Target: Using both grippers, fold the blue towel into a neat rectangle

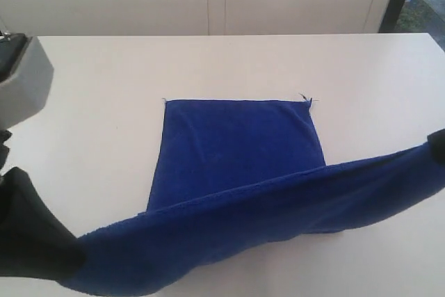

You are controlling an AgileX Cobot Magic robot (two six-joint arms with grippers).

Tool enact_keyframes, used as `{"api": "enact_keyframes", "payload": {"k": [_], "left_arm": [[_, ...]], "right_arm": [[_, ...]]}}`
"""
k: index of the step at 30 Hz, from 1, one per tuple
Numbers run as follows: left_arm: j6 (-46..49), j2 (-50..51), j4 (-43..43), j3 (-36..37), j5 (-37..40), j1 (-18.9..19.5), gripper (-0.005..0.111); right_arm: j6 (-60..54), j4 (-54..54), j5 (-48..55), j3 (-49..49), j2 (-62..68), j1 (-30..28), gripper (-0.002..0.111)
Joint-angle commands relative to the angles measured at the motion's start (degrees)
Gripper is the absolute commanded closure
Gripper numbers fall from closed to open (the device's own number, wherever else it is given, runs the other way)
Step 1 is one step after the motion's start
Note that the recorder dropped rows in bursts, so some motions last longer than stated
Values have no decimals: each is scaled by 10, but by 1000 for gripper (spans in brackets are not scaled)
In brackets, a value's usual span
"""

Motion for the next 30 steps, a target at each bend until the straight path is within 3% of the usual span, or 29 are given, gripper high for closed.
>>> {"api": "enact_keyframes", "payload": {"k": [1,16,21,30], "left_arm": [[-10,-37,-22,5,40,-3,107],[-17,-61,-80,5,57,-3,107],[-17,-60,-56,5,18,-3,107],[-18,-32,-20,33,-80,-3,107]], "right_arm": [[2,15,12,4,-31,1,108],[3,73,48,4,-57,1,108],[3,56,34,14,-58,1,108],[2,33,-80,91,-49,1,108]]}}
